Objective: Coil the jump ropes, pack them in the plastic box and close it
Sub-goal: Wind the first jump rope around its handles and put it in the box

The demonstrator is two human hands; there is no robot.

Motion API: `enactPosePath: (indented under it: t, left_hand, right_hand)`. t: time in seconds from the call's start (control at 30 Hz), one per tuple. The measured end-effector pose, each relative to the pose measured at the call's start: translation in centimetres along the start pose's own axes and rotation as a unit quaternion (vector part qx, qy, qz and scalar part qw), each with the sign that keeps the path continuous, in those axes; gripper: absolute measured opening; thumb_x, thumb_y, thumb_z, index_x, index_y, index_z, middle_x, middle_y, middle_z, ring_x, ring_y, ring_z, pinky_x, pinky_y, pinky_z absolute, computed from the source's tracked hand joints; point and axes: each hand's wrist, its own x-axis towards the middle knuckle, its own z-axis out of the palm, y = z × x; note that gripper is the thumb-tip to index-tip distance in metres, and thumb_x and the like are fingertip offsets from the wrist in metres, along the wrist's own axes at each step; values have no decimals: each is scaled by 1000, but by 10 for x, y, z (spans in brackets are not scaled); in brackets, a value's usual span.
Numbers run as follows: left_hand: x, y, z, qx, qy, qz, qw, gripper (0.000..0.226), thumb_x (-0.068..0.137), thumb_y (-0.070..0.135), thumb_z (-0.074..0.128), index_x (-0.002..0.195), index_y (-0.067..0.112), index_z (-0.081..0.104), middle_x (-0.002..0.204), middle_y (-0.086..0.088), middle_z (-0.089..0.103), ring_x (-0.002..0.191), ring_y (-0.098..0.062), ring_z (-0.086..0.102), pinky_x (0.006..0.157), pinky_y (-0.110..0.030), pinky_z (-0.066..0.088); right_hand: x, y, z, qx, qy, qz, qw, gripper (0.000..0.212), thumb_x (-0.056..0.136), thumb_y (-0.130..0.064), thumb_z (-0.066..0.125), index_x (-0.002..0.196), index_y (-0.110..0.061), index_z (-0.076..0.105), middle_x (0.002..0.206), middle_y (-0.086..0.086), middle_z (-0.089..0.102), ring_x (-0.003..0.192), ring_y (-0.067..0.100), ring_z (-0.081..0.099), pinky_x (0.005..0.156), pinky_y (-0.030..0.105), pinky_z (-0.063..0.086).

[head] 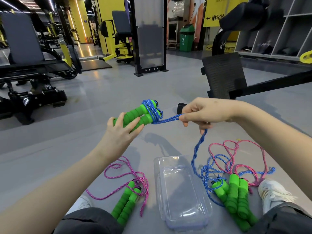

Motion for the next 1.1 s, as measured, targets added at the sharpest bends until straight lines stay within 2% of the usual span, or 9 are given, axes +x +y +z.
enactPosePath:
  t: [0.1, 0.27, 0.4, 0.5, 0.73, 0.9, 0.97, 1.03, 1.1]
  left_hand:
    - [-4, 6, 0, 16, -10, 53, 998, 59, 68, 1, 53, 125, 15, 46, 130, -8, 44, 102, -48, 54, 72, -52, 49]
    - [1, 14, -9, 8, -38, 100, 994, 46, 85, 1, 25, 123, 13, 46, 122, -9, 62, 98, -48, 59, 71, -50, 50]
    - [6, 22, -17, 1, -34, 154, 987, 48, 83, 2, 31, 128, 13, 47, 127, -10, 59, 103, -49, 56, 74, -53, 50]
    - [9, 28, -24, -30, 14, 189, 981, 45, 96, -1, 19, 129, 12, 47, 129, -10, 58, 106, -49, 56, 80, -55, 48]
    - [15, 50, -42, -113, 102, 224, 963, 32, 100, 4, 38, 124, 13, 57, 128, -6, 61, 110, -48, 56, 84, -52, 44]
    - [32, 64, -59, -133, 156, 215, 955, 28, 99, 8, 46, 123, 15, 59, 126, -3, 63, 110, -46, 57, 87, -50, 44]
    - [38, 65, -64, -137, 173, 203, 954, 27, 99, 9, 48, 124, 15, 56, 126, -3, 63, 109, -46, 57, 87, -50, 45]
    - [42, 66, -69, -139, 182, 189, 955, 27, 99, 10, 49, 124, 15, 55, 126, -3, 63, 110, -46, 57, 87, -51, 46]
    - [46, 65, -73, -137, 183, 165, 960, 26, 100, 10, 45, 124, 15, 55, 127, -4, 62, 111, -46, 56, 87, -51, 45]
  right_hand:
    - [-5, 0, -10, -45, 54, -15, 997, 32, 93, -34, 54, 71, -11, 59, 50, 1, 35, 44, 16, 40, 52, 28, 48]
    - [-7, 2, -12, -44, 108, -40, 992, 43, 84, -43, 62, 61, -7, 57, 58, 16, 44, 49, 21, 46, 46, 16, 41]
    - [-7, -3, -10, -29, 138, -73, 987, 41, 83, -44, 63, 63, -8, 61, 53, 10, 41, 48, 19, 43, 44, 17, 35]
    - [-6, -2, -13, 5, 180, -89, 980, 39, 85, -42, 62, 63, -9, 61, 49, 7, 35, 49, 19, 34, 45, 22, 29]
    - [-3, 31, -19, 78, 193, -56, 977, 41, 78, -45, 67, 59, -9, 57, 55, 9, 33, 55, 23, 31, 58, 34, 27]
    - [-1, 54, -14, 226, 173, -27, 958, 40, 81, -29, 62, 47, -19, 44, 49, -1, 20, 46, 13, 17, 42, 17, 26]
    - [1, 62, -11, 277, 162, -17, 947, 39, 81, -30, 59, 52, -19, 36, 47, -4, 19, 41, 8, 16, 39, 14, 25]
    - [3, 66, -7, 294, 140, 5, 945, 36, 80, -35, 59, 57, -18, 37, 46, -4, 27, 39, 7, 23, 40, 16, 22]
    - [6, 71, 0, 301, 126, 30, 945, 28, 85, -29, 57, 63, -16, 45, 45, -4, 45, 36, 9, 43, 39, 16, 33]
